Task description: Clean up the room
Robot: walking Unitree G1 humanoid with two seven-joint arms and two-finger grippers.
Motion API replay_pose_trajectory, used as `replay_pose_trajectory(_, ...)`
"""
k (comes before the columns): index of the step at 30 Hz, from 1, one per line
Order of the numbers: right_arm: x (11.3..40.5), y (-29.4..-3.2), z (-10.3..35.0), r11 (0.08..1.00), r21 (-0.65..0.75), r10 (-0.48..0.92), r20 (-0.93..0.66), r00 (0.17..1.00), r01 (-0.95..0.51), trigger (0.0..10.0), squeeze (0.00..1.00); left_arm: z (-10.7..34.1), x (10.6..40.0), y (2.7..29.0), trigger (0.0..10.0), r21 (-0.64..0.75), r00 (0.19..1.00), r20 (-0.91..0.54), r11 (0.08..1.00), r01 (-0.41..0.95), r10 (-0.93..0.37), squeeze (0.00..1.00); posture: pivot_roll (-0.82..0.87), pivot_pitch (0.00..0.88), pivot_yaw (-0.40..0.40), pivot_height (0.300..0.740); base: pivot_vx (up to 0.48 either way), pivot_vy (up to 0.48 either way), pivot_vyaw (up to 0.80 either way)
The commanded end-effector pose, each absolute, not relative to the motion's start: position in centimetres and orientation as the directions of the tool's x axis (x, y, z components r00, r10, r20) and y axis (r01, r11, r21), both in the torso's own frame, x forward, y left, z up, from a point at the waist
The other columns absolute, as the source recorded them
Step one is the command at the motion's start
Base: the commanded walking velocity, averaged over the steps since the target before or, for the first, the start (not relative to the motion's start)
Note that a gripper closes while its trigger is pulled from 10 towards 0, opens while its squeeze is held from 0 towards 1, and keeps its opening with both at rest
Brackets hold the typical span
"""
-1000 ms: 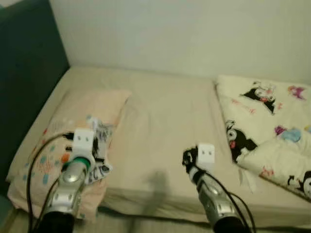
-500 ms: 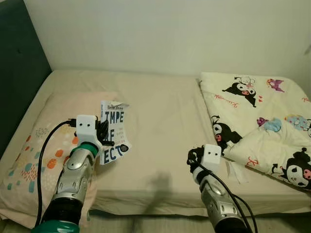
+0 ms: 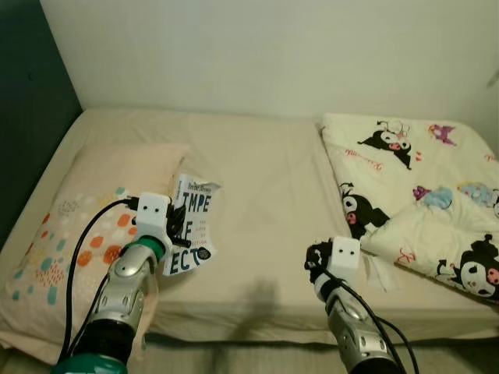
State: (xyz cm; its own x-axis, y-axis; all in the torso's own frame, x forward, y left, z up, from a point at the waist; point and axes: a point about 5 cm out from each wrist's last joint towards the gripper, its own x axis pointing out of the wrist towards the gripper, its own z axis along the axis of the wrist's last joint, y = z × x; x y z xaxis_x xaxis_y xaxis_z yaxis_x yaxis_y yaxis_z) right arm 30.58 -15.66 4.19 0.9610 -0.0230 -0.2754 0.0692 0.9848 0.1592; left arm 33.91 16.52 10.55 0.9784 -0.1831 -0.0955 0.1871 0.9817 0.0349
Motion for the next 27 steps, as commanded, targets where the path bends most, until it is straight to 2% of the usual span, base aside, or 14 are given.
replay_pose_trajectory(1, 30.2, -15.9, 3.7, 0.984, 0.159, -0.027, -0.297, 0.955, 0.077, 10.0, 0.0, 10.3, 33.8, 16.5, 10.0, 0.053, 0.976, -0.098, 0.979, 0.198, -0.192, 0.0, 0.08, 0.01, 0.024, 0.64, 0.0, 0.0, 0.0)
replay_pose_trajectory(13, 30.1, -15.9, 3.8, 0.985, 0.156, -0.021, -0.302, 0.953, 0.071, 10.0, 0.0, 10.0, 33.7, 17.3, 10.0, 0.078, 0.981, -0.122, 0.984, 0.162, -0.152, 0.0, 0.08, 0.021, 0.02, 0.585, 0.0, 0.0, 0.0)
replay_pose_trajectory(19, 30.3, -15.5, 4.0, 0.986, 0.161, 0.001, -0.298, 0.955, 0.049, 10.0, 0.0, 9.6, 33.8, 18.1, 10.0, 0.094, 0.981, -0.156, 0.987, 0.13, -0.115, 0.0, 0.09, 0.038, 0.009, 0.58, 0.0, 0.0, 0.0)
replay_pose_trajectory(23, 30.5, -15.2, 4.2, 0.987, 0.159, 0.015, -0.296, 0.955, 0.034, 10.0, 0.0, 9.8, 33.9, 18.3, 10.0, 0.08, 0.983, -0.15, 0.99, 0.12, -0.107, 0.0, 0.09, 0.043, 0.004, 0.58, 0.0, 0.0, 0.0)
replay_pose_trajectory(27, 30.8, -15.1, 4.4, 0.987, 0.161, 0.023, -0.297, 0.954, 0.026, 10.0, 0.0, 11.6, 35.0, 18.5, 10.0, -0.007, 0.988, -0.08, 0.991, 0.135, -0.135, 0.0, 0.09, 0.06, -0.008, 0.57, 0.0, 0.0, 0.0)
